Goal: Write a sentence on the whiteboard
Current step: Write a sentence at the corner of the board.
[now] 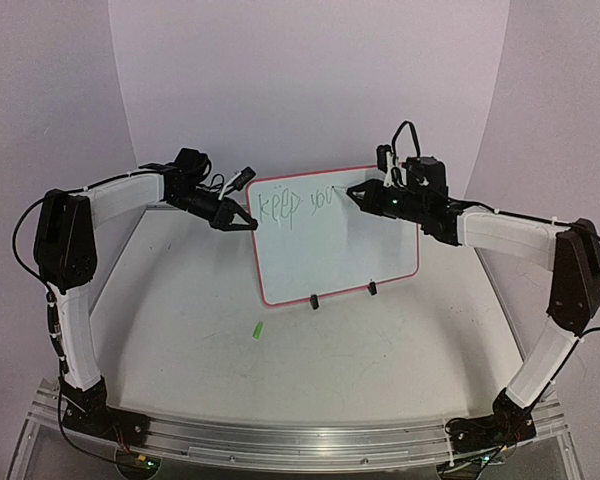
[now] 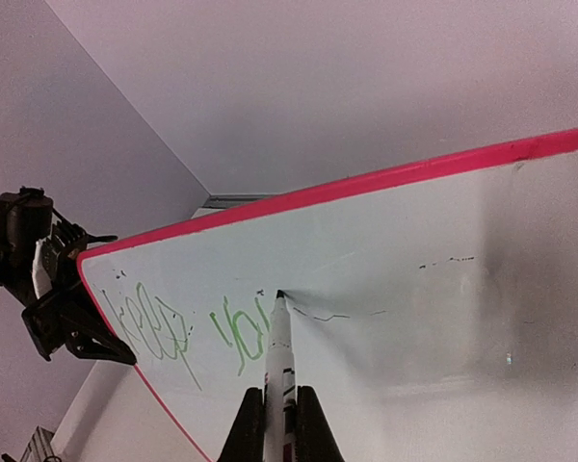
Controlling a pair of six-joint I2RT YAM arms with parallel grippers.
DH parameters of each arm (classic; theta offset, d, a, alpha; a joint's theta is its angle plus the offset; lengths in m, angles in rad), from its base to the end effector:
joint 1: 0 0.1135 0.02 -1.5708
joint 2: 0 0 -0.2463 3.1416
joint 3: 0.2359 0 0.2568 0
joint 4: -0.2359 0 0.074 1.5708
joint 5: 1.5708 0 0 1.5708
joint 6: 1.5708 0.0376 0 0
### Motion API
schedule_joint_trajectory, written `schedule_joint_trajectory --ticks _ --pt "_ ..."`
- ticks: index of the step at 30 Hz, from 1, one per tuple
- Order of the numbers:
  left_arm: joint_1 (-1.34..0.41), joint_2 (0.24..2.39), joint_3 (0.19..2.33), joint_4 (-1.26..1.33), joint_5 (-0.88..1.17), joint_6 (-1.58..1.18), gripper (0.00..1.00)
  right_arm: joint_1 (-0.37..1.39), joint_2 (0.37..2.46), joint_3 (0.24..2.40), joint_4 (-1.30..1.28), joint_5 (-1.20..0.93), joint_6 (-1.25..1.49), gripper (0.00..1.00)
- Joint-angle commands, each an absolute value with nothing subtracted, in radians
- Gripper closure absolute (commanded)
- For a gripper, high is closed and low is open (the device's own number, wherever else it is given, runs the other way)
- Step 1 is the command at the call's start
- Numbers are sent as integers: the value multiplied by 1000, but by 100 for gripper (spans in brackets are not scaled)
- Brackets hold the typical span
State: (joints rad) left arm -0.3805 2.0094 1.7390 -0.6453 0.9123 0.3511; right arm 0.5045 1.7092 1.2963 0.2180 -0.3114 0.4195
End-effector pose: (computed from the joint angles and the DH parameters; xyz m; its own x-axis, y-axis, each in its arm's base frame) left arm 0.3978 -0.1912 0.2507 -0.4593 0.4104 -0.7878 0.8867 0.2642 -0.3794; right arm 0.3573 0.2104 0.2910 -0.4494 0.1947 -0.8718 -0.5915 0.6665 0.4538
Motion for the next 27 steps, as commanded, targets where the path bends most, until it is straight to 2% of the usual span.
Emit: schedule_joint_trajectory --ticks 1,16,27 --pt "-399 1984 1741 -661 850 414 100 496 1704 1324 230 -277 408 100" --pt "-400 1986 1742 -661 850 414 100 496 1702 1227 217 -322 429 100" --pt "-399 1982 1741 -661 853 413 100 495 1624 1221 209 -252 411 100"
